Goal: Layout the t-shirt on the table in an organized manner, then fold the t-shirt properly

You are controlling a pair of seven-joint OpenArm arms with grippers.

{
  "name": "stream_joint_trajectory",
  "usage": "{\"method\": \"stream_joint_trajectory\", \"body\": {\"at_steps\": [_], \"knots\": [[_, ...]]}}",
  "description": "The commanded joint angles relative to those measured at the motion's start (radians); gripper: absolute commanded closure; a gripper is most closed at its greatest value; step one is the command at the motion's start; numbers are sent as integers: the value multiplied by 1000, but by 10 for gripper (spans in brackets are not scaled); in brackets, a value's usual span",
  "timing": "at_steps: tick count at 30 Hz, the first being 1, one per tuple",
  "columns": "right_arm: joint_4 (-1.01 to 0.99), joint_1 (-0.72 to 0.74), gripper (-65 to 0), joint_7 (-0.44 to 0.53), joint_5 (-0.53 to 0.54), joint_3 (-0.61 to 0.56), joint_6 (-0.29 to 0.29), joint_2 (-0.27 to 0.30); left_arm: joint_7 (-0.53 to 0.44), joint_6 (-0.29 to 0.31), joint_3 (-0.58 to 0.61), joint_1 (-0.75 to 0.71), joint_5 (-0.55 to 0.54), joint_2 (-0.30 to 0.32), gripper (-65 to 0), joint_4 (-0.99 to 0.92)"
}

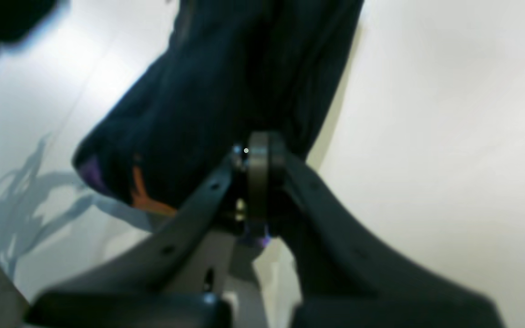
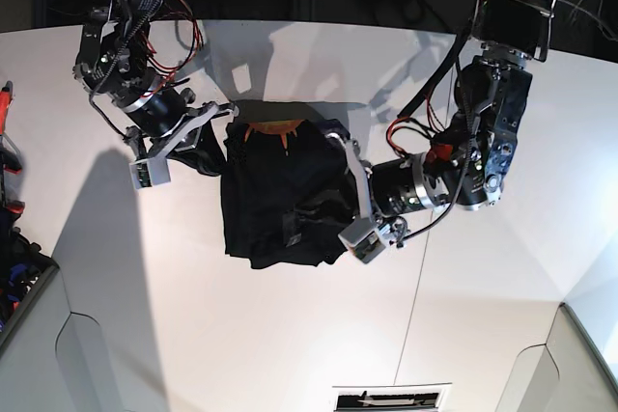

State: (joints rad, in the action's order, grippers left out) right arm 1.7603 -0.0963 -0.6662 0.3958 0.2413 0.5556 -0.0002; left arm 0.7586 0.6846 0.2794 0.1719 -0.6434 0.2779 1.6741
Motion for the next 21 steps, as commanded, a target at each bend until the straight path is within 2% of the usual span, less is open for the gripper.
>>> {"method": "stream_joint_trajectory", "body": {"at_steps": [1, 8, 13, 18, 21], "knots": [[44, -14, 0, 6, 20, 3, 5, 4, -18, 14, -5, -3, -30, 22, -69, 55], [195, -212, 0, -32, 70, 3, 5, 6, -13, 14, -18, -278, -30, 201, -69, 230], [220, -402, 0, -73, 175, 3, 6, 65, 21, 14, -113, -527, -25, 277, -69, 320], [220, -593, 0, -76, 188, 3, 10, 134, 16, 14, -269, -791, -24, 295, -69, 332], [217, -686, 0, -76, 188, 0, 9, 168, -26, 14, -306, -925, 48, 296, -69, 331]]}}
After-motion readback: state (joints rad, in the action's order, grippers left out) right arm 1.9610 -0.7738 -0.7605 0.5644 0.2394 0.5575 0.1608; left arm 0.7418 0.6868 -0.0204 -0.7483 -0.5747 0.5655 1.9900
